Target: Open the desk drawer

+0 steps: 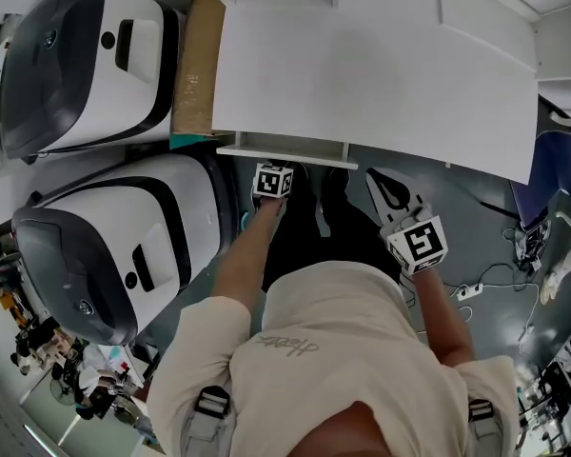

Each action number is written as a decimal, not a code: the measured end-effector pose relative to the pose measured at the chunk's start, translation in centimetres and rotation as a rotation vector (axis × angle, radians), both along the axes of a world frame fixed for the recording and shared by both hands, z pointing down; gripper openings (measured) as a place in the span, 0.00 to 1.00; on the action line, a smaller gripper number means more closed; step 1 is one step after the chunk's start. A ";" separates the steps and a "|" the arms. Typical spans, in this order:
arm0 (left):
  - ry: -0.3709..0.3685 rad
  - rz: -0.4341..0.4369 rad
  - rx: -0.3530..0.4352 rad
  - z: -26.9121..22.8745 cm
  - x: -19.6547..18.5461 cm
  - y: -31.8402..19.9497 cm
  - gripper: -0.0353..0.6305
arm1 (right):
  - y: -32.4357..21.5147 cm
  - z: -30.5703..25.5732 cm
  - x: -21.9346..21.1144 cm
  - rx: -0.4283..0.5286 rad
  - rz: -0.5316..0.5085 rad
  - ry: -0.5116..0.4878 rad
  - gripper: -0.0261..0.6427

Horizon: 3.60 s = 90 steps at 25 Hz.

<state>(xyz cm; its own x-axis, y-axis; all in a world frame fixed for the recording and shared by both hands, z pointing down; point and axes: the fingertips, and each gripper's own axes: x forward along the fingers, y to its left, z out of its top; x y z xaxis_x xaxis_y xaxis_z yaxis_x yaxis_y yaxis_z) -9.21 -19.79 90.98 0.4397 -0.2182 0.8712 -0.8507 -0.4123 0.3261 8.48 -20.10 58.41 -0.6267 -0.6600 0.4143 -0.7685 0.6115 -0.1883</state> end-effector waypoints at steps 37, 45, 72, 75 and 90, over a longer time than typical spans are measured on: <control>0.027 0.015 -0.018 -0.4 -2.7 10.0 0.18 | 10.0 -0.8 -7.5 0.052 0.075 0.103 0.03; 0.022 0.023 -0.023 -0.1 -3.0 11.7 0.18 | 12.7 -0.9 -7.7 0.042 0.103 0.091 0.03; -0.008 0.018 -0.020 0.3 -4.0 16.8 0.18 | 16.3 0.8 -4.8 0.010 0.013 0.047 0.03; 0.006 -0.001 -0.026 0.3 -3.8 16.7 0.18 | 16.7 0.9 -4.4 0.009 -0.001 0.046 0.03; -0.128 -0.095 0.090 -5.2 -5.8 18.6 0.09 | 18.1 -1.3 -1.7 0.070 -0.047 0.017 0.03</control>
<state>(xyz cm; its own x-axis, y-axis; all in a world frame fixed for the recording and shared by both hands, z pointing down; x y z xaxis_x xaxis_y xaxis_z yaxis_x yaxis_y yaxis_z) -14.99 -1.17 85.74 0.3002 -0.3326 0.8940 -0.9193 -0.3509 0.1782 6.73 -2.03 57.12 -0.6510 -0.6579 0.3788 -0.7414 0.6582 -0.1310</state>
